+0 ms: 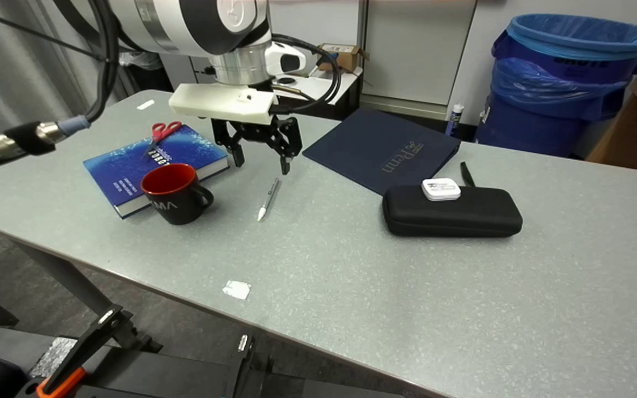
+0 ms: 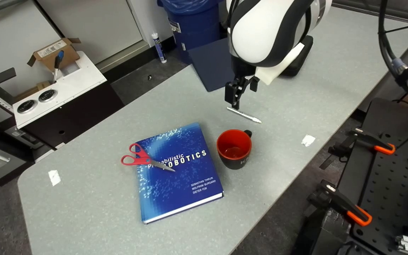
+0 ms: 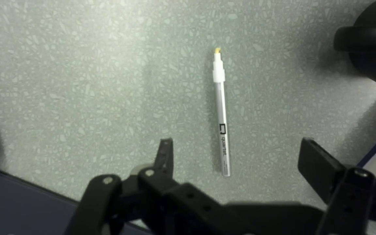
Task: Remove the pen from the cup and place it on the table
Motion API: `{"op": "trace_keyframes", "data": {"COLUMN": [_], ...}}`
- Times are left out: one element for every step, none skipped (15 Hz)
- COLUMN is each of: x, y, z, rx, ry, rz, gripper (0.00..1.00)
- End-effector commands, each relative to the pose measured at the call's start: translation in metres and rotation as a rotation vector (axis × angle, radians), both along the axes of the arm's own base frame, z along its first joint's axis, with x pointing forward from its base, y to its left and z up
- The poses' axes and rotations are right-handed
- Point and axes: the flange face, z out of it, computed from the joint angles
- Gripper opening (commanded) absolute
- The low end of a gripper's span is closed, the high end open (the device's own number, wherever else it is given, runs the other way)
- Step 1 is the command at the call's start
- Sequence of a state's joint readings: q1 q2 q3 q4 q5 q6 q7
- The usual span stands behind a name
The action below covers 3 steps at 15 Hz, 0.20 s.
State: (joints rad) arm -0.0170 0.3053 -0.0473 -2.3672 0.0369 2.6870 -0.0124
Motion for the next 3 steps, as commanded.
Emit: {"op": "trace_keyframes", "data": {"x": [0.0011, 0.0015, 0.0016], "y": [0.0004, 0.0005, 0.0005], "z": [0.0012, 0.0015, 0.0015], "rx": [0.001, 0.001, 0.001], "ry": [0.003, 0.005, 0.007], "rz": [0.000, 0.001, 0.001], "gripper": [1.00, 1.00, 1.00]}}
